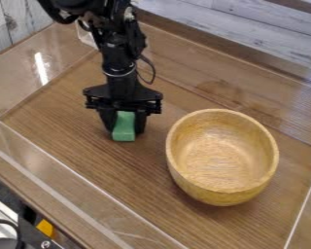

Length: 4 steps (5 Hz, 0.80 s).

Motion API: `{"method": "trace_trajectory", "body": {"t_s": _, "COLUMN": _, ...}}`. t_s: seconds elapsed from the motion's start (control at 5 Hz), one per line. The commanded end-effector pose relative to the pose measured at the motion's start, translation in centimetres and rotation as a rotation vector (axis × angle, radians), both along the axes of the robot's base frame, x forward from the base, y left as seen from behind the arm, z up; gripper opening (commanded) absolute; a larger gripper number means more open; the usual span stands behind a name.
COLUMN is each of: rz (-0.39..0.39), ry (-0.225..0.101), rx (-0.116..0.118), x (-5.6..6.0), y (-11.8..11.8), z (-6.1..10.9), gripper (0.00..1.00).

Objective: Remove the green block from inside the brown bowl and put it on the table

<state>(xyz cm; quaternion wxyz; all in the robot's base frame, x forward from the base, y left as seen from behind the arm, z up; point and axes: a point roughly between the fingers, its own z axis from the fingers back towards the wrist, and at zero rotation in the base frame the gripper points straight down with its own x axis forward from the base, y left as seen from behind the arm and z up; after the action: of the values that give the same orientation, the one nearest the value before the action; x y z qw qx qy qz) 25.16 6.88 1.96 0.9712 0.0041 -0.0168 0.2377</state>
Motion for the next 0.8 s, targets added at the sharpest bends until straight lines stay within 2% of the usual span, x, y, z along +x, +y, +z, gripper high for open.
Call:
{"method": "trace_trajectory", "body": {"t_s": 0.0, "rz": -0.031, "ry": -0.039, "rx": 0.011, "x": 0.4, "y": -0.9, "z": 1.6, "gripper": 0.00}}
{"method": "trace_trajectory", "body": {"t_s": 0.2, "rz": -0.067, "ry": -0.038, "rx": 0.011, "x": 0.1, "y": -2.1, "z": 2.0, "gripper": 0.00}}
{"method": "trace_trajectory", "body": {"t_s": 0.6, "rz": -0.023, "ry": -0.049, "rx": 0.011, "x": 1.3, "y": -2.7, "z": 4.1, "gripper": 0.00}}
